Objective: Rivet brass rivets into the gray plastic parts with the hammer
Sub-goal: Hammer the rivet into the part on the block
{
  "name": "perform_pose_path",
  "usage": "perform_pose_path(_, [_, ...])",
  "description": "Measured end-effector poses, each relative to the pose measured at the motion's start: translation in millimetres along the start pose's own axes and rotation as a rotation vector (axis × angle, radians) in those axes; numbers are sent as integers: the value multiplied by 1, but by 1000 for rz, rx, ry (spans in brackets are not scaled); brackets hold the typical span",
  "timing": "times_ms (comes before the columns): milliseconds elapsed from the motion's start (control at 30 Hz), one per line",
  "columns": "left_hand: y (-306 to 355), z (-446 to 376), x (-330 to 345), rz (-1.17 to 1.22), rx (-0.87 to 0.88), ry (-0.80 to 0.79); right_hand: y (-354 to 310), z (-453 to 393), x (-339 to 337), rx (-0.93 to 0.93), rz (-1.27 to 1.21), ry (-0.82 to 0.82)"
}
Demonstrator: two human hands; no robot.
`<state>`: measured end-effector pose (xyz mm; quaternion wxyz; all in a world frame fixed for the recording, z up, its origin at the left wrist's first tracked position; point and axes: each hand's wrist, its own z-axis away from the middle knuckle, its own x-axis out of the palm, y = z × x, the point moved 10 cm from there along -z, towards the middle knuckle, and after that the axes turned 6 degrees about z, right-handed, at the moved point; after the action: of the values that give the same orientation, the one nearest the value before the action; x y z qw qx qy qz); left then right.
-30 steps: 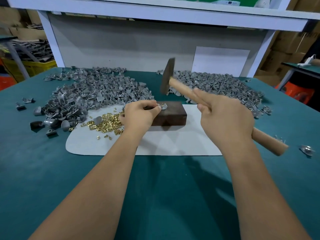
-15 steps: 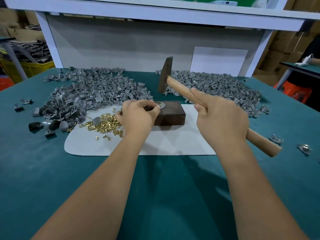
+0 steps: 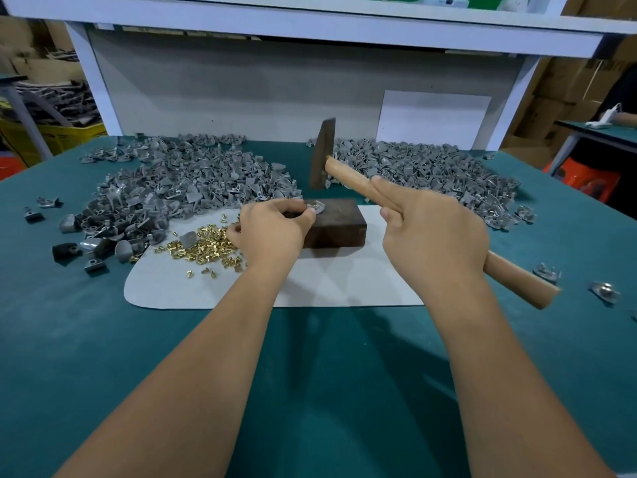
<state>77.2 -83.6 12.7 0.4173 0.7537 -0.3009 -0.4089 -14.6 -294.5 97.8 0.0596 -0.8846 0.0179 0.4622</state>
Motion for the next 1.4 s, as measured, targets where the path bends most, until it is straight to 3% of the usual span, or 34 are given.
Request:
perform_pose_path(200, [-3, -2, 1, -13, -46, 3, 0, 1, -7, -7, 2, 54])
perform_pose_path(333, [-3, 0, 3, 1, -24, -16, -5, 2, 4, -40, 16, -48])
perform_pose_path(733, [-4, 0, 1, -3, -57, -3, 1, 3, -1, 31, -76, -12])
perform_pose_path(867, [-3, 2, 2, 4, -35, -28, 0, 5, 6, 7, -53, -80])
perform_pose_path(1067, [3, 6, -2, 118, -16, -39, 14, 2, -11, 127, -170, 118])
perform_pose_path(1400, [6, 5, 1, 232, -3, -148, 24, 0, 18, 161, -86, -52])
